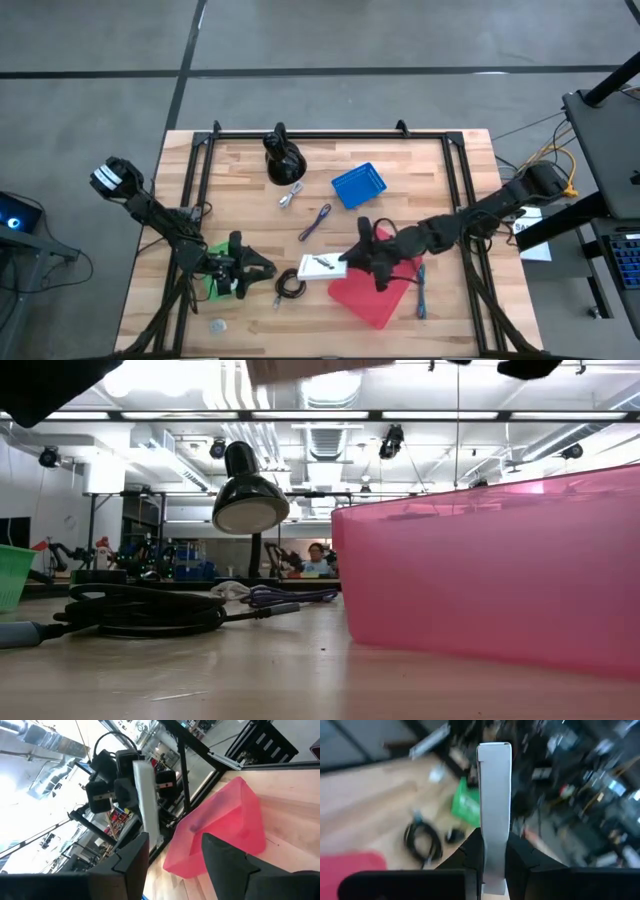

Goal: Pick and place items into bin
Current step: Put the white card reader box into the green bin

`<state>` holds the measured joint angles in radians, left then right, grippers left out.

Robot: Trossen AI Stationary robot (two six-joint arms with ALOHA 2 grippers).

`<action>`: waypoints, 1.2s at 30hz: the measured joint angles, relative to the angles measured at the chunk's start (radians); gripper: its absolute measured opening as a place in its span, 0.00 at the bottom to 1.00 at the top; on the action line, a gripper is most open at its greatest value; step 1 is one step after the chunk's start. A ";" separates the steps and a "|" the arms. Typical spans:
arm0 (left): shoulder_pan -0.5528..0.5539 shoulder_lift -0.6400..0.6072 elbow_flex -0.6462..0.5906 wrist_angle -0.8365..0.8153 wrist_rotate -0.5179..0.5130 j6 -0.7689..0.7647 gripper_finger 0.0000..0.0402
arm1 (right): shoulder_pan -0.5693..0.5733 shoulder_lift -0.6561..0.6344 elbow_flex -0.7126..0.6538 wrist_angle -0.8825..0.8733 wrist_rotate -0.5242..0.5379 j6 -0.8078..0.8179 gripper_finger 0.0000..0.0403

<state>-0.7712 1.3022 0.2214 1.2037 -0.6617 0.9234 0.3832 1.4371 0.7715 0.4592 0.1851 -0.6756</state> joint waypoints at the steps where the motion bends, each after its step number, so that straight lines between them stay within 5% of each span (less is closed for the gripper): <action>1: 0.000 0.000 0.000 0.000 0.000 0.000 0.42 | -0.002 0.004 -0.027 0.065 -0.008 -0.012 0.09; 10: 0.000 0.000 0.002 0.005 0.000 -0.001 0.42 | -0.017 0.125 -0.105 0.370 -0.010 -0.113 0.09; 21: 0.000 0.001 0.002 0.019 0.002 -0.004 0.42 | -0.033 0.262 -0.003 0.393 -0.002 -0.206 0.09; 36: 0.000 0.001 0.002 0.018 0.005 -0.004 0.42 | -0.066 0.277 0.038 0.385 -0.006 -0.245 0.09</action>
<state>-0.7712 1.3037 0.2230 1.2221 -0.6564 0.9195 0.3170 1.7142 0.8097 0.8444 0.1795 -0.9207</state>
